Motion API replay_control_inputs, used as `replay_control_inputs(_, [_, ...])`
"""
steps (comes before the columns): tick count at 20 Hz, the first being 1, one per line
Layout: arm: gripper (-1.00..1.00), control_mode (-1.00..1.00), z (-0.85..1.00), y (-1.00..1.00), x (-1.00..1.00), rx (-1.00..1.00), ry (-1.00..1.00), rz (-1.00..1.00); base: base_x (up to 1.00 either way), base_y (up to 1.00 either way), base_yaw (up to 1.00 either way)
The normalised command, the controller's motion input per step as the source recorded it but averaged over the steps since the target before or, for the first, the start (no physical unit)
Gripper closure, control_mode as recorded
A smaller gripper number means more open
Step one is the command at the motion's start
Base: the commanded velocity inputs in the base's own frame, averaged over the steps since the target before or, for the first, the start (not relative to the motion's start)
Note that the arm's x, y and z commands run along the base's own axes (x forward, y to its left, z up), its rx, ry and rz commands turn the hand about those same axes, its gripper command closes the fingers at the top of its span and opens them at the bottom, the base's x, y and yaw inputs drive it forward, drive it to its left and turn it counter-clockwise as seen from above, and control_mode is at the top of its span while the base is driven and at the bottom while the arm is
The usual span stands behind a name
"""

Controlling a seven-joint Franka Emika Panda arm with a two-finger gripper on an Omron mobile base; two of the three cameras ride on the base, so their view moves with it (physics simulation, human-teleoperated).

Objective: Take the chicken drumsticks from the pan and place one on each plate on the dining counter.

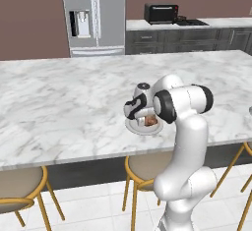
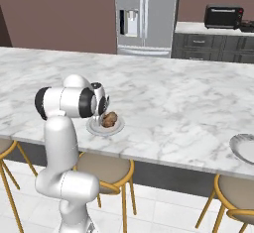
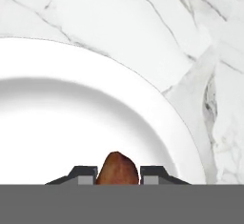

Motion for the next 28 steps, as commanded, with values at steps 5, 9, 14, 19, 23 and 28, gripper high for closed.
replay_control_inputs(5, [1.0, -1.0, -0.11, 0.05, 0.0, 0.0, 0.0, 0.0, 0.0, 0.0, 0.0])
replay_control_inputs(9, [-1.0, -1.0, -0.01, 0.09, 0.0, 0.0, -0.01, 0.0, 0.0, 0.0, 0.0])
replay_control_inputs(14, [-1.0, -1.0, 0.04, 0.03, -0.03, 0.0, -0.01, -0.01, 0.0, 0.0, 0.0])
replay_control_inputs(19, [-1.0, -1.0, 0.18, 0.09, -0.07, 0.0, 0.0, -0.04, 0.0, 0.0, 0.0])
replay_control_inputs(23, [-1.0, -1.0, 0.43, 0.06, -0.24, 0.0, 0.0, 0.0, 0.0, 0.0, 0.0])
replay_control_inputs(28, [-1.0, -1.0, 0.47, 0.03, -0.44, 0.0, 0.0, -0.02, 0.0, 0.0, 0.0])
